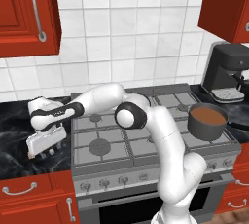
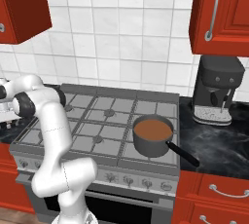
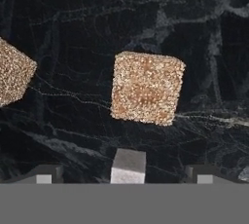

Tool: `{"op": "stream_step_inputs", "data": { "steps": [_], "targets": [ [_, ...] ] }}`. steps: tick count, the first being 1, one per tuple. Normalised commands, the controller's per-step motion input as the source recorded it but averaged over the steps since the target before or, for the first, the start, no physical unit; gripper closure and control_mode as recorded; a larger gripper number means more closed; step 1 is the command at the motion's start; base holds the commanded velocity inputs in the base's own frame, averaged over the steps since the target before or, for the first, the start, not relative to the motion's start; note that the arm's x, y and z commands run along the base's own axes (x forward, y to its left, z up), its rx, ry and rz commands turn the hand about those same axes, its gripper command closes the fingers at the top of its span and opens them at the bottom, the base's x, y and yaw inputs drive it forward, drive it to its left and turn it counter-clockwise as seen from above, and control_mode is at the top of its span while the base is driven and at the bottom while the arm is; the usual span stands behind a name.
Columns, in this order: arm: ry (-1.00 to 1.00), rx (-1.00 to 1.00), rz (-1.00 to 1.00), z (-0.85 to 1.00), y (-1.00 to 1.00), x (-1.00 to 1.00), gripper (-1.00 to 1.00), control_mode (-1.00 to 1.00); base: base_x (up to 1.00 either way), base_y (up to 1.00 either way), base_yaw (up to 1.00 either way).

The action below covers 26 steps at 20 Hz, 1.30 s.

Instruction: Pick up the sugar cube(s) and place them in the saucepan with hot chocolate.

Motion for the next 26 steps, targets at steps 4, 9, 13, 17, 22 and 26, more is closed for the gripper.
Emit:
{"op": "stream_step_inputs", "data": {
  "steps": [4,9,13,17,22,26],
  "targets": [
    [0.00,0.00,0.00,-0.12,0.13,0.15,-1.00,-1.00,0.00,0.00,0.00],
    [0.00,0.00,0.00,-0.12,0.04,0.22,-1.00,-1.00,0.00,0.00,0.00],
    [0.03,0.00,0.00,-0.16,0.02,0.07,-1.00,-1.00,0.00,0.00,0.00],
    [0.07,0.00,0.00,-0.26,0.01,-0.11,-1.00,-1.00,0.00,0.00,0.00],
    [0.05,0.00,0.00,-0.26,0.00,-0.12,-1.00,-1.00,0.00,0.00,0.00],
    [0.02,0.00,0.00,-0.24,0.00,-0.16,-1.00,-1.00,0.00,0.00,0.00]
  ]
}}
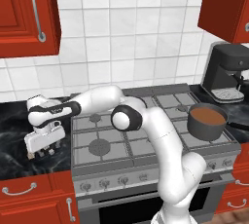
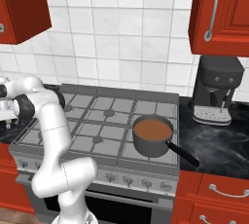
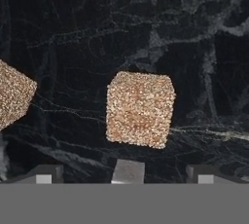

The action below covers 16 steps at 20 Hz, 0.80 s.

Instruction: Pick up the sugar cube(s) and place them in the saucepan with hot chocolate.

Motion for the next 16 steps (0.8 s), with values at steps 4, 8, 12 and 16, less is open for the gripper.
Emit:
{"op": "stream_step_inputs", "data": {
  "steps": [4,8,12,16],
  "targets": [
    [-0.02,-0.01,0.00,-0.04,0.00,-0.23,-1.00,-1.00,0.00,0.00,0.00],
    [0.00,-0.03,0.00,0.00,0.00,-0.21,-1.00,-1.00,0.00,0.00,0.00],
    [0.00,0.00,0.00,-0.05,-0.02,-0.06,-1.00,-1.00,0.00,0.00,0.00],
    [0.00,0.00,0.00,-0.05,-0.07,0.08,-1.00,-1.00,0.00,0.00,0.00]
  ]
}}
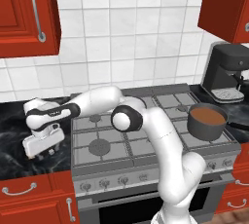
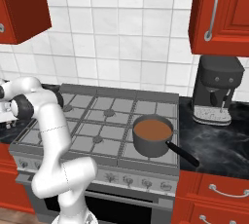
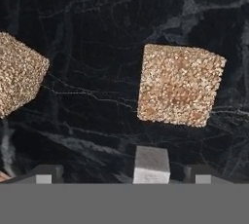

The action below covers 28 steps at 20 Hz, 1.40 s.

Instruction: Pick up the sugar cube(s) and place them in the saucepan with hot chocolate.

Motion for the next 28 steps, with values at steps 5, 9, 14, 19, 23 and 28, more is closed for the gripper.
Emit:
{"op": "stream_step_inputs", "data": {
  "steps": [5,9,14,19,23,28],
  "targets": [
    [0.00,0.00,0.00,-0.01,-0.03,0.40,-1.00,-1.00,0.00,0.00,0.00],
    [0.00,0.00,0.00,-0.01,0.00,0.12,-1.00,-1.00,0.00,0.00,0.00],
    [0.00,0.00,0.00,-0.15,0.00,-0.32,-1.00,-1.00,0.00,0.00,0.00],
    [-0.03,0.00,0.00,-0.13,0.00,-0.27,-1.00,-1.00,0.00,0.00,0.00],
    [-0.08,0.00,0.00,-0.23,0.00,0.00,-1.00,-1.00,0.00,0.00,0.00],
    [-0.06,0.00,0.00,-0.24,0.00,-0.01,-1.00,-1.00,0.00,0.00,0.00]
  ]
}}
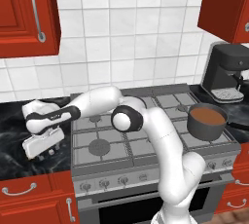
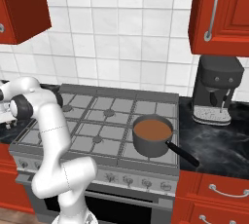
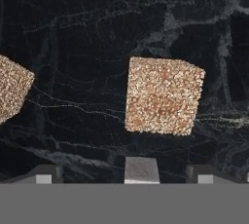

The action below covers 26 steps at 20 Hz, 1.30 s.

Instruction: Pick up the sugar cube(s) and place them in the saucepan with hot chocolate.

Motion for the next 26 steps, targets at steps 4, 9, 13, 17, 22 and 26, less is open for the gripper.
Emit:
{"op": "stream_step_inputs", "data": {
  "steps": [4,9,13,17,22,26],
  "targets": [
    [0.00,0.00,0.00,-0.18,0.00,-0.12,-1.00,-1.00,0.00,0.00,0.00],
    [0.00,0.00,0.00,-0.14,0.00,-0.03,-1.00,-1.00,0.00,0.00,0.00],
    [0.00,0.00,0.00,-0.14,0.00,0.00,1.00,-1.00,0.00,0.00,0.00],
    [0.00,0.00,0.00,-0.11,0.00,0.00,1.00,-1.00,0.00,0.00,0.00],
    [0.00,0.00,0.00,-0.05,0.00,0.00,1.00,-1.00,0.00,0.00,0.00],
    [0.00,0.00,0.00,-0.02,0.00,-0.03,1.00,-1.00,0.00,0.00,0.00]
  ]
}}
